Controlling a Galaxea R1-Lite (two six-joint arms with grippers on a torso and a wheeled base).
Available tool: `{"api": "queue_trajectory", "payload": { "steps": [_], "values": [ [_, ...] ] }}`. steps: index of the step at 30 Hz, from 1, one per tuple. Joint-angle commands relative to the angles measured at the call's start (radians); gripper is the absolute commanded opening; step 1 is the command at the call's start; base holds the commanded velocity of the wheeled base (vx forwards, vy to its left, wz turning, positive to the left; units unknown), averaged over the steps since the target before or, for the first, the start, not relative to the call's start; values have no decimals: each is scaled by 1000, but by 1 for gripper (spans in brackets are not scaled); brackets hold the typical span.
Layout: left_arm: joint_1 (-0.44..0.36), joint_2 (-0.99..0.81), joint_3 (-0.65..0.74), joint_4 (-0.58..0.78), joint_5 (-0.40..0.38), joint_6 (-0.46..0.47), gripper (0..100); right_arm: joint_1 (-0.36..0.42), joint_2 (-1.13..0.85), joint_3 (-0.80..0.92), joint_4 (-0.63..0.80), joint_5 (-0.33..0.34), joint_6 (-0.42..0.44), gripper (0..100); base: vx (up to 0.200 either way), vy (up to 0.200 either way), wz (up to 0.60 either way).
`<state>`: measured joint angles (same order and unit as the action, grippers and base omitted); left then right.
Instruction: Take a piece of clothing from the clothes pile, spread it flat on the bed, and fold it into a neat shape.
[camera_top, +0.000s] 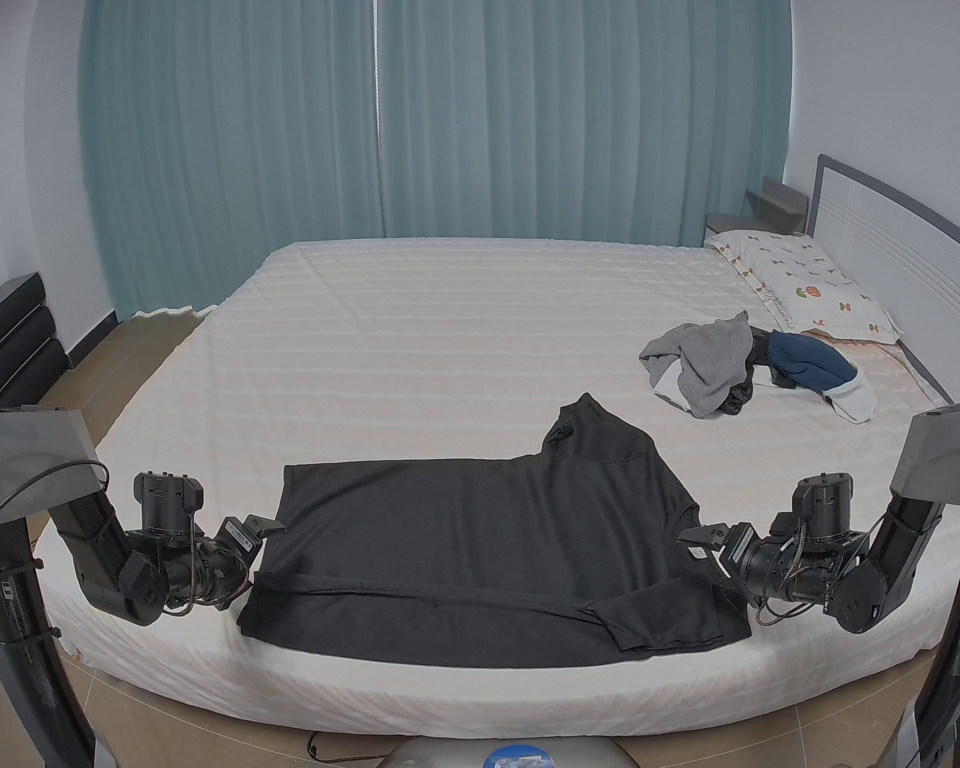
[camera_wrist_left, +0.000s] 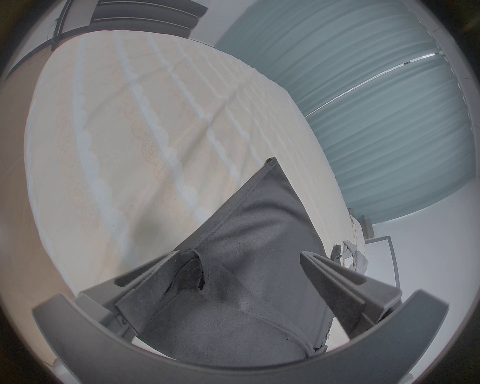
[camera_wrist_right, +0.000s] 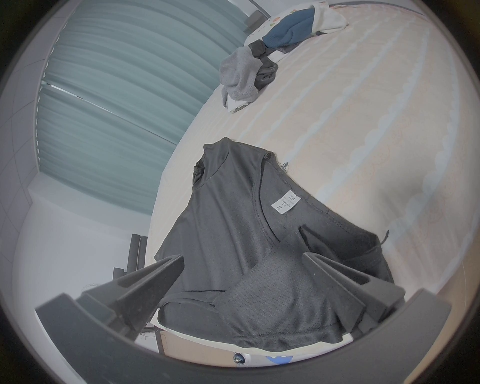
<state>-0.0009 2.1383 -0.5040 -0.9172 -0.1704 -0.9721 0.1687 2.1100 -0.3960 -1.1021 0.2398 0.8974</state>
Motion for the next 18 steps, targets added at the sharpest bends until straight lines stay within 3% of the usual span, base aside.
{"api": "queue_trajectory", "payload": {
  "steps": [1,7,10,18],
  "values": [
    [-4,5,-2,3,0,-2,100,-6,2,8,-10,1,26,100,0,0,0],
    [9,-77,27,23,2,6,100,-29,4,35,-58,10,38,100,0,0,0],
    [-8,-156,25,115,-4,1,100,-29,2,43,-74,13,38,100,0,0,0],
    [-136,-159,27,170,-21,-25,100,-28,-18,68,-99,13,38,100,0,0,0]
  ]
}}
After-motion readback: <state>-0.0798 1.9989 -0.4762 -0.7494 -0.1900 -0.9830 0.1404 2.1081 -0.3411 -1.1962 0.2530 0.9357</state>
